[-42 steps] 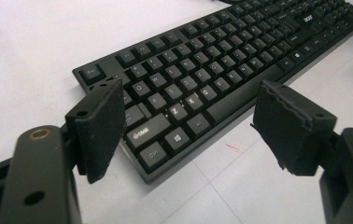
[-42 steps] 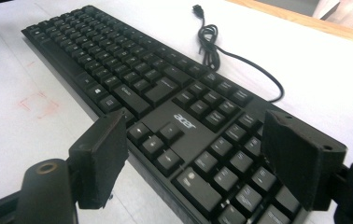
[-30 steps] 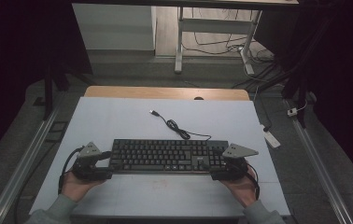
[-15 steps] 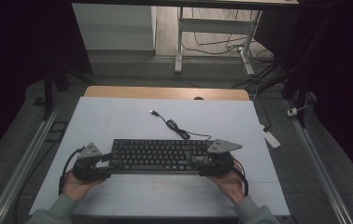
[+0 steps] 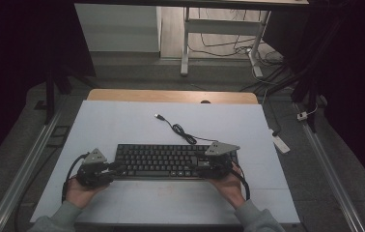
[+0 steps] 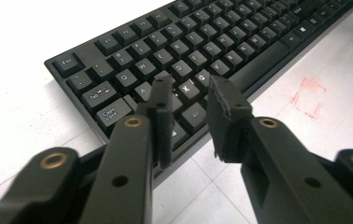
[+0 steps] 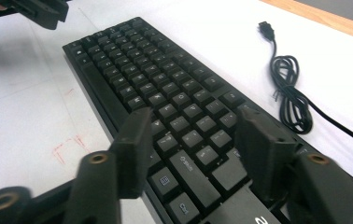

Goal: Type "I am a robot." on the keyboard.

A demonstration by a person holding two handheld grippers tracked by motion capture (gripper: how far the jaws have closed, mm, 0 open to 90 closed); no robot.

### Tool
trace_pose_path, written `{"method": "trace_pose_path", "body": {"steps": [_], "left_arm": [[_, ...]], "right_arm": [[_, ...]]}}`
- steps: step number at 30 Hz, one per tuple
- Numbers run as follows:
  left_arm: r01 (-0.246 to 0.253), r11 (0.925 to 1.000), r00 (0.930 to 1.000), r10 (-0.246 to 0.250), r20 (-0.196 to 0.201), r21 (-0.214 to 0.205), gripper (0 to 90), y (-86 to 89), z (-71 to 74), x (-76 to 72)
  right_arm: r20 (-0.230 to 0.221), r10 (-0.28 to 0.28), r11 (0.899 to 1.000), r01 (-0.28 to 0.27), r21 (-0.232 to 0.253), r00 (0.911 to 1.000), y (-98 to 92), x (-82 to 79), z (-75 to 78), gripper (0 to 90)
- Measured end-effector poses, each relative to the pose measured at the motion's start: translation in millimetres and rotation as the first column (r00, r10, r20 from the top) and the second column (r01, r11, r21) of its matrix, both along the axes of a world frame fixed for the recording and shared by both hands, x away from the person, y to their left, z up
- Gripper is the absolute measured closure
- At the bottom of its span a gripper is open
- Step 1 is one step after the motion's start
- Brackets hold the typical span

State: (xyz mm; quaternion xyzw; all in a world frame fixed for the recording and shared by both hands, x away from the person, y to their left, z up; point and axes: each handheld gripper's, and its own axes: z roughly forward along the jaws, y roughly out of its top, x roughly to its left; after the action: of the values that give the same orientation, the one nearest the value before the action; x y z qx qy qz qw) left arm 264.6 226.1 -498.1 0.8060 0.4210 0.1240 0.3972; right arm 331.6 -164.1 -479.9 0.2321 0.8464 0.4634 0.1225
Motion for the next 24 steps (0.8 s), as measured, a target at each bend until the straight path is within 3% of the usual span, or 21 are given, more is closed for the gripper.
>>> {"method": "trace_pose_path", "body": {"steps": [11,24], "left_arm": [[-0.005,0.9997,0.9999,0.005,-0.011,0.023,87.1,-1.4,-4.8,4.0],[-0.045,0.9962,0.9987,0.047,-0.021,0.074,88.4,-1.1,-16.2,13.2]], "right_arm": [[0.004,0.022,0.999,-0.021,-0.043,0.9998,14.7,3.0,-2.7,89.2],[-0.001,0.044,0.996,-0.044,-0.076,0.999,39.2,10.2,-6.4,90.0]]}}
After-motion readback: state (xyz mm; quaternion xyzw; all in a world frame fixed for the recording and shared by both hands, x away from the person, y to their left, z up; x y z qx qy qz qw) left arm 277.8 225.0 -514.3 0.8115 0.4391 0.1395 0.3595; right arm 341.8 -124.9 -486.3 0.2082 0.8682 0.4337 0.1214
